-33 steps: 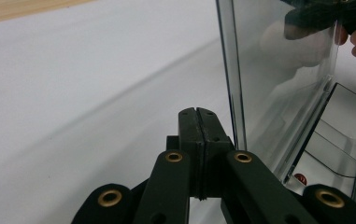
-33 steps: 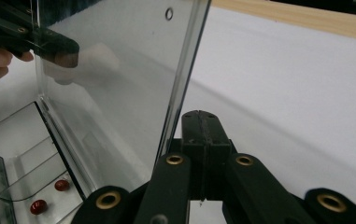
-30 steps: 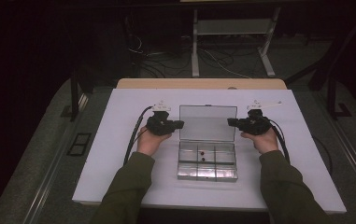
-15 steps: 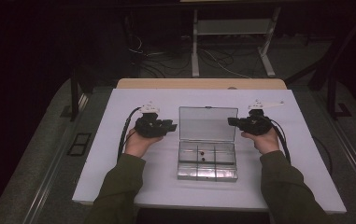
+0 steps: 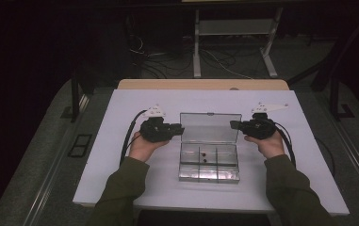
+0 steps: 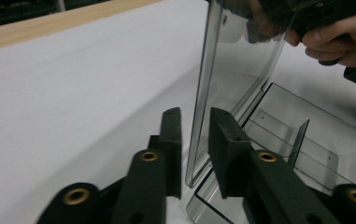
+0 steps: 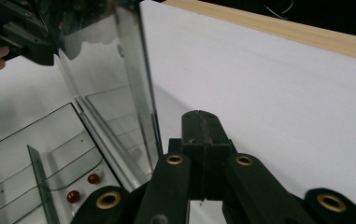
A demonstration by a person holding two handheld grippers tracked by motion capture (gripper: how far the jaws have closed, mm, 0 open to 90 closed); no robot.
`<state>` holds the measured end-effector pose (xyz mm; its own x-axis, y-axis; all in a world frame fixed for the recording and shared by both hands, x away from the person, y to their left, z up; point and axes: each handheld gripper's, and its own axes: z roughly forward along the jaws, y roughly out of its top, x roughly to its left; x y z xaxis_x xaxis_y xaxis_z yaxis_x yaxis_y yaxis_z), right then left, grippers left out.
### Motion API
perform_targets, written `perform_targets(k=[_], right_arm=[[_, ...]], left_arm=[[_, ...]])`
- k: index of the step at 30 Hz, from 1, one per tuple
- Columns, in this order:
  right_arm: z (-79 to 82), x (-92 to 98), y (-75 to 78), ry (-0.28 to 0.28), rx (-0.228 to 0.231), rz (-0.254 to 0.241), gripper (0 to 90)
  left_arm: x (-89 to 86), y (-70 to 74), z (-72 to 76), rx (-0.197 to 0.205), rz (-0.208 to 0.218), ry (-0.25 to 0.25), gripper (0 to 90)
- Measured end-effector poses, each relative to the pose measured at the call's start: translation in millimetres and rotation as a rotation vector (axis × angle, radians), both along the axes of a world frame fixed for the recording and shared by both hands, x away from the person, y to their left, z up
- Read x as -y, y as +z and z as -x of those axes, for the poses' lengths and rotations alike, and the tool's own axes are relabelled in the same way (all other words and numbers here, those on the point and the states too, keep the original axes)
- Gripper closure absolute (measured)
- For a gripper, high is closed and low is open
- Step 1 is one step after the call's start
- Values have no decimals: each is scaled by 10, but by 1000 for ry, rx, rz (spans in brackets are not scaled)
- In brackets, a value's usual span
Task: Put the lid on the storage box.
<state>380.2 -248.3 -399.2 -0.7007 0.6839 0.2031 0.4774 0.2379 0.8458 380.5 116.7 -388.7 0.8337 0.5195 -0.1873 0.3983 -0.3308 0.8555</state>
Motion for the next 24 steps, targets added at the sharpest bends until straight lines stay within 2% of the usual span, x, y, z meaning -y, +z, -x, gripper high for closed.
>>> perform_targets(k=[4, 9, 16, 21, 24], right_arm=[[31, -3, 7, 6, 6, 12, 891], [76, 32, 22, 10, 16, 32, 891], [203, 155, 42, 20, 16, 61, 891], [360, 269, 23, 16, -5, 74, 891], [474, 280, 19, 34, -14, 79, 891]], left_arm=[[-8, 16, 42, 6, 15, 9, 816], [-32, 16, 103, 17, 22, 35, 851], [-17, 30, 205, 38, 9, 48, 849], [-19, 36, 291, 45, -2, 46, 845], [-22, 38, 332, 45, -6, 43, 841]])
